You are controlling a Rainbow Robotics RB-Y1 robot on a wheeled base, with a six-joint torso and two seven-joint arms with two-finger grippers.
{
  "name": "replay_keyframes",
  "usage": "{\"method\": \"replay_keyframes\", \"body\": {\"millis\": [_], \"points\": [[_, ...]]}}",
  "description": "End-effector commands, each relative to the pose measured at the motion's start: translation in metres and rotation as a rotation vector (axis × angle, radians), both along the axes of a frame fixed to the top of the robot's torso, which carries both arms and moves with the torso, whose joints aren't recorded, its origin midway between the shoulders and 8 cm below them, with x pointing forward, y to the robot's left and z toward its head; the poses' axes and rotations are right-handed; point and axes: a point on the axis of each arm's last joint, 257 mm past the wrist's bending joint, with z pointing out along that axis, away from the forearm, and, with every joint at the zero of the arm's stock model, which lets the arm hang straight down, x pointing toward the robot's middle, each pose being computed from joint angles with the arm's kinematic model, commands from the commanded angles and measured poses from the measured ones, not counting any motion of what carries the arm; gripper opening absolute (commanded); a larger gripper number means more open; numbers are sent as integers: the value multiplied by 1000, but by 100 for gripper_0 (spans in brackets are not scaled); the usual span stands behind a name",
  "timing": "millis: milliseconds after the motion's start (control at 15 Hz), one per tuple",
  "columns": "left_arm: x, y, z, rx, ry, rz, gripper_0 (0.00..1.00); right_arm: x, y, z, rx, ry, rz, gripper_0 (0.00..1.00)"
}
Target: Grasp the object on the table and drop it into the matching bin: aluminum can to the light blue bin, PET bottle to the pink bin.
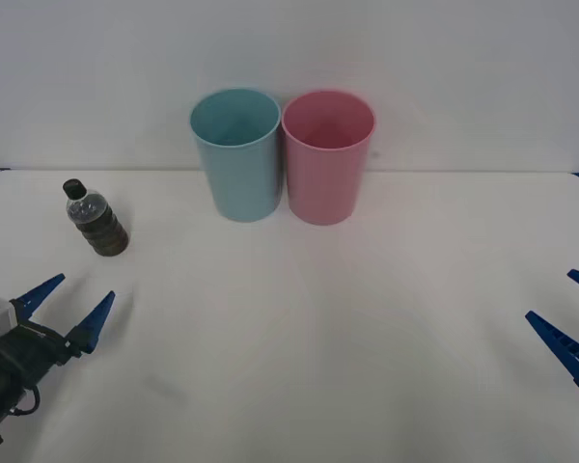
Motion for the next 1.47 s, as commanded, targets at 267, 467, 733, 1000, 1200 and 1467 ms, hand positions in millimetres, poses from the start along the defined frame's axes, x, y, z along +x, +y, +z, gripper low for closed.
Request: {"method": "replay_keyframes", "body": {"millis": [267,467,733,1000,1200,1467], "points": [[9,20,1,-95,9,107,100,0,0,0,0,0,0,100],[22,30,8,-117,2,157,100,0,0,0,0,0,0,100],[28,46,10,-122,2,220,100,0,0,0,0,0,0,100],[60,47,5,-76,47,288,100,0,0,0,0,0,0,100],[75,35,9,-63,53,280,100,0,0,0,0,0,0,100],[95,25,8,-72,72,284,100,0,0,0,0,0,0,100]]}}
